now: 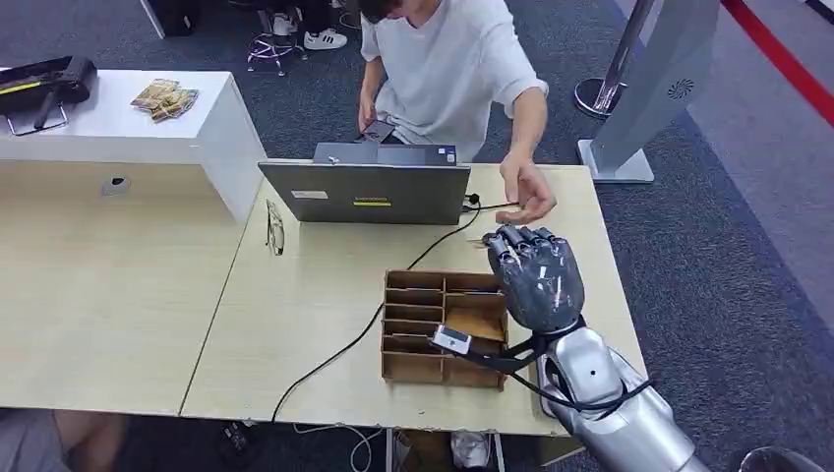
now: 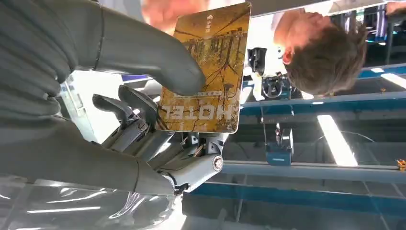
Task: Pass the card to the sensor for recognition and then transmit it.
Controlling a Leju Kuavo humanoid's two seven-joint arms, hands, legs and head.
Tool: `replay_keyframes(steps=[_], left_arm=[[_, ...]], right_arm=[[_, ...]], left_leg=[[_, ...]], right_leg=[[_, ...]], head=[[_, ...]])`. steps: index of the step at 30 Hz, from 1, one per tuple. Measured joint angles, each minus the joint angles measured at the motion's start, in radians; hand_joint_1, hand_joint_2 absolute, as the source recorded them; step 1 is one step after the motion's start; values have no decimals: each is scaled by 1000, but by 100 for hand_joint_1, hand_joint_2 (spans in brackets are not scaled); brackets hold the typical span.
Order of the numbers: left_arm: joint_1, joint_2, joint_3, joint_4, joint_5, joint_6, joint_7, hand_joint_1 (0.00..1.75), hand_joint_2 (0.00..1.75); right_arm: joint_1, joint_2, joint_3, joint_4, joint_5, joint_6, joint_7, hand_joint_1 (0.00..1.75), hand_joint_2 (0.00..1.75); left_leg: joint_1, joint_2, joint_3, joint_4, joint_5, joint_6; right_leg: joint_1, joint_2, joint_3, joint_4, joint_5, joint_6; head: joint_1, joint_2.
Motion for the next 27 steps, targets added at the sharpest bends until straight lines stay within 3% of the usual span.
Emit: replay_keyframes(steps=[12,21,23,27], left_arm=[[7,1,0,0,17,7,0,0,0],[20,4,0,0,45,27,-2,0,0],[21,5,0,0,53,33,-3,0,0],[32,5,7,0,77,45,-5,0,0]], right_arm=[[41,7,7,-62,-41,-34,-13,175,175],[141,25,14,-171,-127,-111,-64,175,175],[164,27,16,-198,-165,-114,-84,175,175],[220,30,29,-275,-359,-119,-172,175,175]], left_leg=[[0,0,0,0,0,0],[0,0,0,0,0,0],[0,-1,0,0,0,0],[0,0,0,0,0,0]], right_leg=[[0,0,0,0,0,0],[0,0,0,0,0,0],[0,-1,0,0,-1,-1],[0,-1,0,0,-1,-1]], head=[[0,0],[0,0],[0,0],[0,0]])
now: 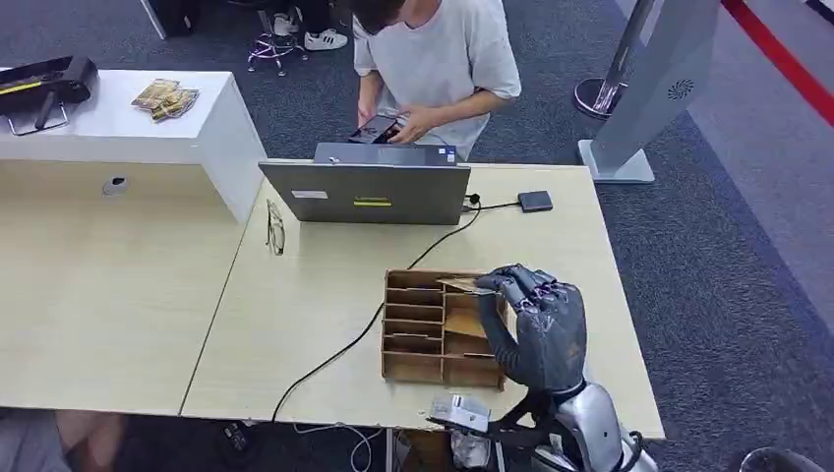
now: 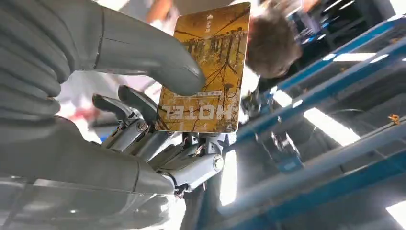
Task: Pass the card to the sensor for recognition and then transmit it.
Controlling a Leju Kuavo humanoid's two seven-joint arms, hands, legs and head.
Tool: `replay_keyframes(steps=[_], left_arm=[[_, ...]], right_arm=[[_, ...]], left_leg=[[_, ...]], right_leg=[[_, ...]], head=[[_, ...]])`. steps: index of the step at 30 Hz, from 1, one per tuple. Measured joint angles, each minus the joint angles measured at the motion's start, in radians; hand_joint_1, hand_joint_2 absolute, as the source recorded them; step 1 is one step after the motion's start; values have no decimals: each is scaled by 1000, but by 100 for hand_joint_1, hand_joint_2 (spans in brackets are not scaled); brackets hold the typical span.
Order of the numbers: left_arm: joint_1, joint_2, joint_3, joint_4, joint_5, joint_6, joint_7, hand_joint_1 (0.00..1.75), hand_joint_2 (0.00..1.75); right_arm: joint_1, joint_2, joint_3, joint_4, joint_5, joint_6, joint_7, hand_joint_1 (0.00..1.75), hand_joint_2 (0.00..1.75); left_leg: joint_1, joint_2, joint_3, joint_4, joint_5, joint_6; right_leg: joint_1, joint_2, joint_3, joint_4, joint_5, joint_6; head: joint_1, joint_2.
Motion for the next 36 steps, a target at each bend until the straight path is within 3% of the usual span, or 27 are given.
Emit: replay_keyframes(steps=[4,8,13,18,29,36], left_arm=[[8,0,10,0,20,11,-7,0,0],[11,0,32,0,38,20,-16,0,0],[15,-1,56,0,55,30,-16,0,0],[17,-2,73,0,60,31,-16,0,0],[17,-2,86,0,62,32,-18,0,0],[17,-1,91,0,58,32,-18,0,0]], right_arm=[[57,2,20,-82,-248,28,-123,175,175],[132,5,27,-158,-481,110,-248,175,175],[241,11,26,-215,-646,188,-322,175,175],[306,14,21,-228,-722,221,-337,175,175],[359,9,3,-183,-804,280,-257,175,175],[379,-2,4,-151,-849,282,-244,175,175]], left_leg=[[0,0,0,0,0,0],[0,0,0,0,0,0],[0,0,0,0,-1,0],[0,0,0,0,-1,0],[0,0,0,0,-1,0],[0,0,0,0,-1,0]], right_leg=[[0,0,0,0,0,0],[0,-1,0,0,-1,0],[0,0,0,0,-1,0],[0,0,0,0,-1,0],[0,0,0,0,-1,0],[0,0,0,0,-1,0]], head=[[0,0],[0,0],[0,0],[0,0],[0,0],[0,0]])
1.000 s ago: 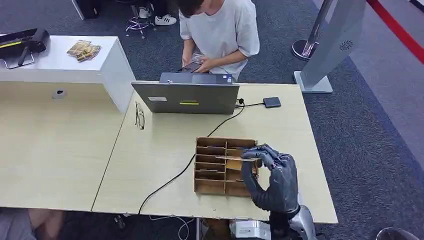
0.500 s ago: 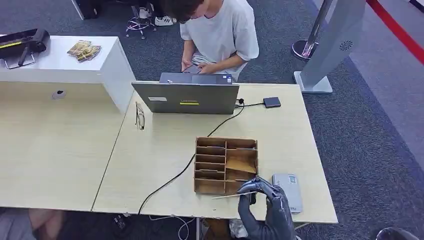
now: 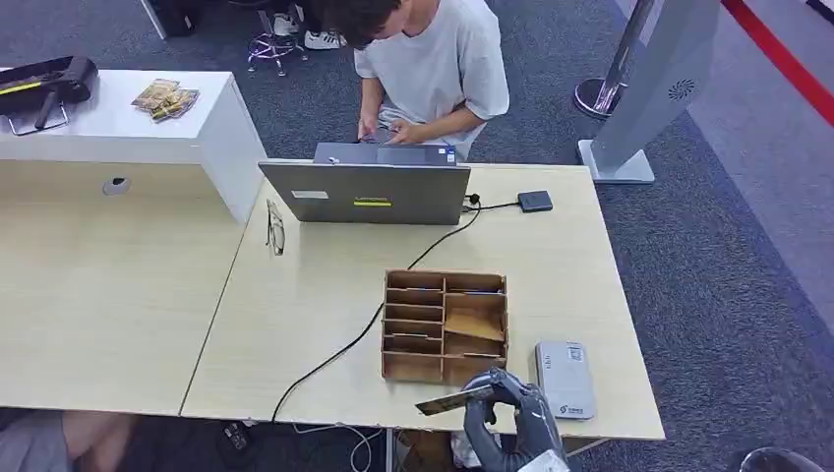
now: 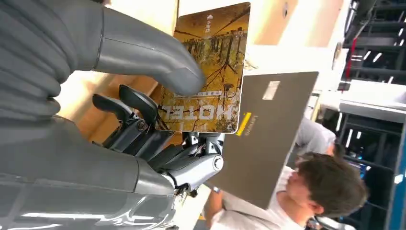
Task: Pass the card to the sensor for recognition and then transmit it.
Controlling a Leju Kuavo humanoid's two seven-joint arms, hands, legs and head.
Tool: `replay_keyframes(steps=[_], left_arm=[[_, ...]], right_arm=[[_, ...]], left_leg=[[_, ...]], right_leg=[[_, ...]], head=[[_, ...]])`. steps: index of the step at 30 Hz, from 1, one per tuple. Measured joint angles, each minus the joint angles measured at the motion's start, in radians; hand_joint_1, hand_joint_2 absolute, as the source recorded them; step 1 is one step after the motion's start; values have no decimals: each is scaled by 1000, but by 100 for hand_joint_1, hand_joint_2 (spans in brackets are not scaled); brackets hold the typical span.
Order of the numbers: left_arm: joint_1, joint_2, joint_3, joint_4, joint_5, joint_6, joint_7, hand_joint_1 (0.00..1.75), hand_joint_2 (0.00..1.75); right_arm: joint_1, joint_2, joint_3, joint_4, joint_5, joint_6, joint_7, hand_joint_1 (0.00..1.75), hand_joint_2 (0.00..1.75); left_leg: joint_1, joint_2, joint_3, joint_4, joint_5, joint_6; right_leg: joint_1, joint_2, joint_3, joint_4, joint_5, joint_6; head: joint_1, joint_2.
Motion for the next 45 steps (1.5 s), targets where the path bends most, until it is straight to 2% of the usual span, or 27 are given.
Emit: replay_keyframes(steps=[6,12,18,32,45], left_arm=[[1,2,0,0,-10,-1,-1,0,0],[4,5,0,0,-13,-3,-3,0,0],[5,9,0,0,-24,-6,-13,0,0],[4,14,0,0,-45,-12,-18,0,0],[4,15,0,0,-66,-11,-20,0,0]], right_arm=[[13,-10,5,8,-37,-14,11,175,175],[29,-22,5,11,-68,-63,50,175,175],[46,-38,5,11,-70,-109,88,175,175],[60,-58,-5,19,-98,-165,140,175,175],[61,-58,-42,58,-133,-175,175,175,175]], left_leg=[[0,0,0,0,0,0],[0,0,0,0,0,0],[0,0,0,0,0,0],[0,0,0,0,0,0],[0,0,0,0,0,0]], right_leg=[[0,0,0,0,0,0],[0,0,0,0,0,0],[0,0,0,0,0,0],[0,0,0,0,0,0],[0,0,0,0,0,0]], head=[[1,0],[0,0],[0,0],[0,0],[0,0]])
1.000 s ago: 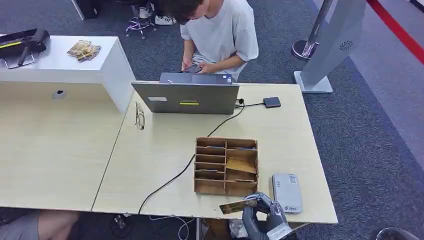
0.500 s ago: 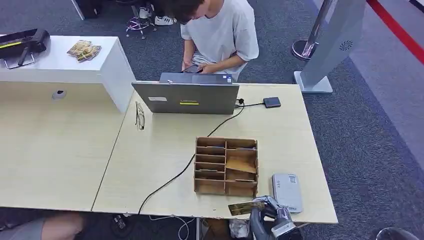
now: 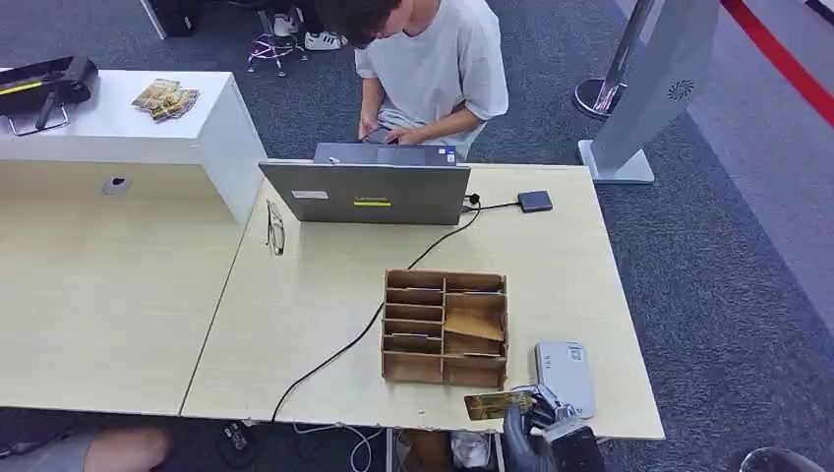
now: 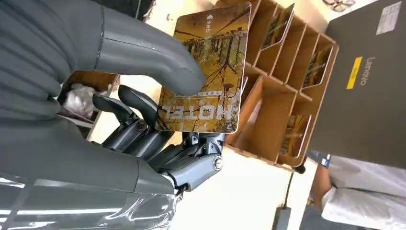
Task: Pass the card to the sensor for recognition and then transmit it.
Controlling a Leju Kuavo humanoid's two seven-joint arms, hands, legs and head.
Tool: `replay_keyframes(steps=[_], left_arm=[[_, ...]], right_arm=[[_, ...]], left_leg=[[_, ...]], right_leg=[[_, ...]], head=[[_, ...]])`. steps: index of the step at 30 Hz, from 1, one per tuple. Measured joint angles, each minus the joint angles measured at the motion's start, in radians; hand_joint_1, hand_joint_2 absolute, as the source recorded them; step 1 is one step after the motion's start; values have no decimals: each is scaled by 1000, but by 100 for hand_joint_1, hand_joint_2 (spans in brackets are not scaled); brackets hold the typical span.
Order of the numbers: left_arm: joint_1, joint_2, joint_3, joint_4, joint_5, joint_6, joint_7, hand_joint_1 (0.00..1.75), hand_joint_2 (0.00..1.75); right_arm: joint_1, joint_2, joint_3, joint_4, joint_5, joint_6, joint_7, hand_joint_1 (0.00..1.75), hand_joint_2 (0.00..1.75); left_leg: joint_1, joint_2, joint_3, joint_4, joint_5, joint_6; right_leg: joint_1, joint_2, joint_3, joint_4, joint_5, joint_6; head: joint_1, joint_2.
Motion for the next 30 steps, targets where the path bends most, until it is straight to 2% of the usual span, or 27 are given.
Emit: replay_keyframes(steps=[16,19,24,30], left_arm=[[0,0,0,0,4,1,-13,0,0],[0,0,0,0,10,3,-14,0,0],[0,0,0,0,18,6,-14,0,0],[1,0,0,0,19,6,-14,0,0]], right_arm=[[4,0,-93,21,45,-3,41,175,175],[11,0,-124,21,57,19,53,175,175],[28,0,-182,21,56,34,53,175,175],[38,0,-210,21,56,34,53,175,175]], left_leg=[[0,0,0,0,0,0],[0,0,0,0,0,0],[0,0,0,0,0,0],[0,0,0,0,0,0]], right_leg=[[0,0,0,0,0,0],[0,0,0,0,0,0],[0,0,0,0,0,0],[0,0,0,0,0,0]], head=[[0,0],[0,0],[0,0],[1,0]])
